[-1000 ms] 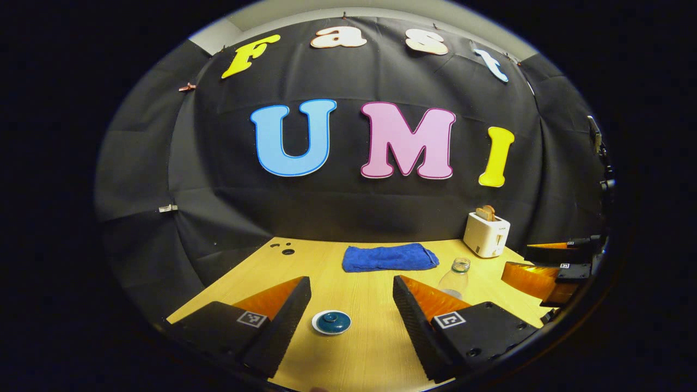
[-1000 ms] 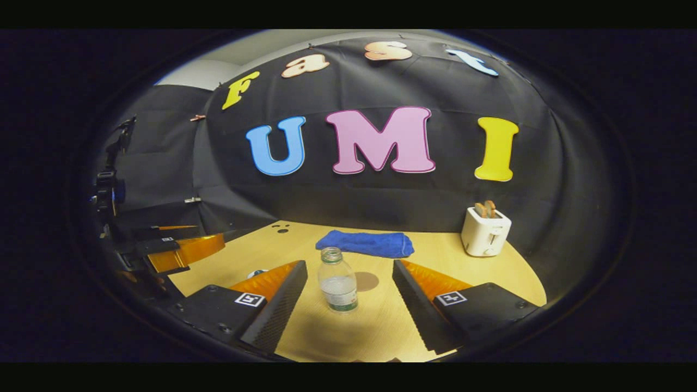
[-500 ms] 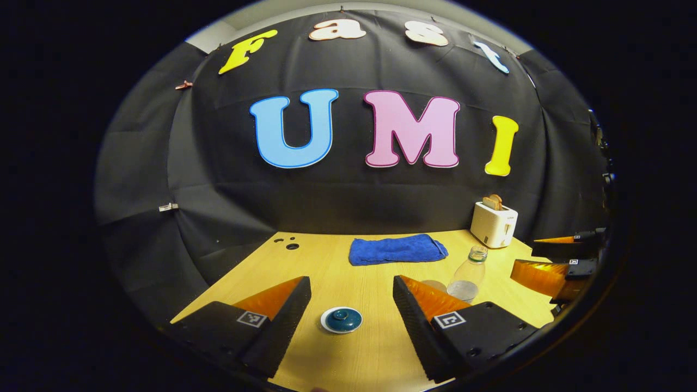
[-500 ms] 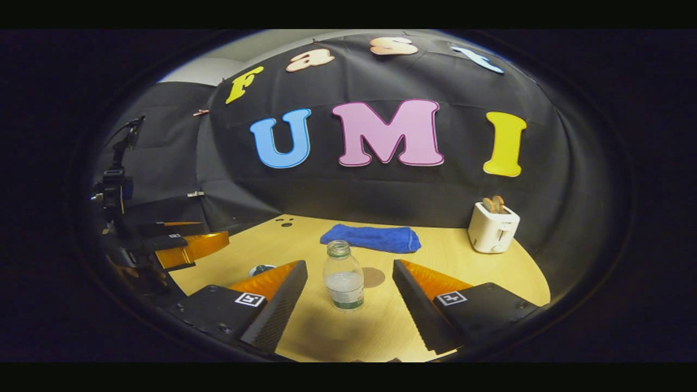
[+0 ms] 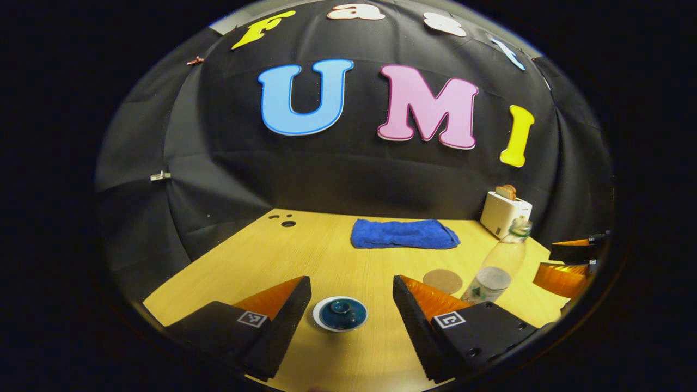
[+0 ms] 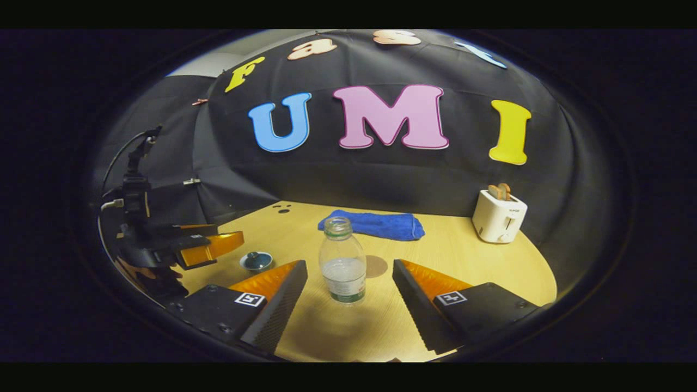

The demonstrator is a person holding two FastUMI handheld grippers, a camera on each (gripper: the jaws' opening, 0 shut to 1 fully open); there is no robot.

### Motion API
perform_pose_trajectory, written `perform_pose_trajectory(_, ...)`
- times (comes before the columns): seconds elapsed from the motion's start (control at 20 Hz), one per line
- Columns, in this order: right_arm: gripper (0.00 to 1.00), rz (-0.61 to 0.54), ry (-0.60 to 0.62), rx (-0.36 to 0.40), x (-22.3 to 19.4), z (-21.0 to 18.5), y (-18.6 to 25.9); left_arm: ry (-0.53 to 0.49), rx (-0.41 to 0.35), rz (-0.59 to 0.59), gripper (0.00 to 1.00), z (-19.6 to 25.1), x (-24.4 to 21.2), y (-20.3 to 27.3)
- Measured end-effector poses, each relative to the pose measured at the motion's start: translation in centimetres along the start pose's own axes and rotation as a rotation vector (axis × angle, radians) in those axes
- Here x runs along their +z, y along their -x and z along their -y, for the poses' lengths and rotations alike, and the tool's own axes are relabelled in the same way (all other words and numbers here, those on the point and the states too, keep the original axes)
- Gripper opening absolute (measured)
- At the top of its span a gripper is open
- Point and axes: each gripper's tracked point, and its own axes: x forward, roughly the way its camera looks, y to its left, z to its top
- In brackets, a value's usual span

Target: Open the teacup lid with one hand, grasp the water bottle and pour water into the teacup with the other hand; after pouring, place the water bottle on the coaster and then close the teacup lid.

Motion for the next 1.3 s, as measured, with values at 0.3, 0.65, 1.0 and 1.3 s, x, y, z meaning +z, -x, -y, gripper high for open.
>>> perform_pose_trajectory(0.3, 0.98, -0.027, 0.038, 0.014, -2.6, 0.2, -2.0, 0.015, 0.011, -0.015, 0.84, -1.0, -4.2, -4.4)
perform_pose_trajectory(0.65, 0.98, -0.025, 0.035, 0.043, -3.8, -0.6, -2.6, 0.006, 0.024, -0.037, 0.66, -1.0, -6.2, -6.2)
perform_pose_trajectory(1.0, 0.98, -0.015, 0.039, 0.048, -4.4, -0.6, -3.6, -0.093, 0.023, -0.026, 0.52, -0.4, -6.7, -6.3)
perform_pose_trajectory(1.3, 0.98, 0.02, 0.033, 0.02, -4.0, -0.3, -4.5, -0.126, 0.024, -0.023, 0.34, -0.4, -6.5, -6.4)
